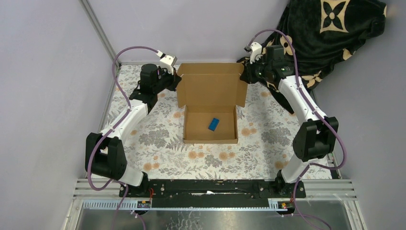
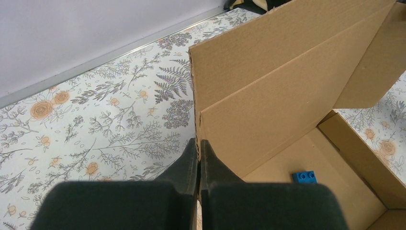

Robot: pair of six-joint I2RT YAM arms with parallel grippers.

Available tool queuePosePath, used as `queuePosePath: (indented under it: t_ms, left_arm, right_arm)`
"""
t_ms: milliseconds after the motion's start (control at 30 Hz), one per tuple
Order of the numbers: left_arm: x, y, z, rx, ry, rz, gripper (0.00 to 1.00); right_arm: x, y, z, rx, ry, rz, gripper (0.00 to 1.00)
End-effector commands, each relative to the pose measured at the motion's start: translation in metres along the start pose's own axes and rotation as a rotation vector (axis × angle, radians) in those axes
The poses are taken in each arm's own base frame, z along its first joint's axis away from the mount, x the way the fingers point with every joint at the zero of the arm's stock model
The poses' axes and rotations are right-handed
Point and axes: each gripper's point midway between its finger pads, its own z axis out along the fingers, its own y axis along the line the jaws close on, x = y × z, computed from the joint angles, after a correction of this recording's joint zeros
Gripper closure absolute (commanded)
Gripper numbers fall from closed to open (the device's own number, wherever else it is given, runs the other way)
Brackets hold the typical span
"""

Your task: Fold the paper box

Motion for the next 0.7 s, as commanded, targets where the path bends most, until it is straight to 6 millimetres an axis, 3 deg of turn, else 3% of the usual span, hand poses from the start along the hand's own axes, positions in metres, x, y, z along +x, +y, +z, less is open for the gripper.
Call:
queuePosePath:
  t_ms: [0, 467, 667]
  left_arm:
    - [-0.0173, 0.0018, 0.0039, -0.007, -0.049, 0.043, 1.00]
    - [-0.0145, 0.0011, 0.0036, -0.027, -0.030, 0.046, 1.00]
    - [-0.0156, -0.0060, 0.0041, -0.055, -0.015, 0.058, 1.00]
  right_arm:
    - [-0.0158, 0.0060, 0.0023, 0.003, -0.016, -0.049, 0.79]
    - [-0.0239, 0.0053, -0.0014, 0.059, -0.023, -0.036, 0.99]
    - [-0.0215, 0.0122, 0.0005, 0.079, -0.014, -0.045, 1.00]
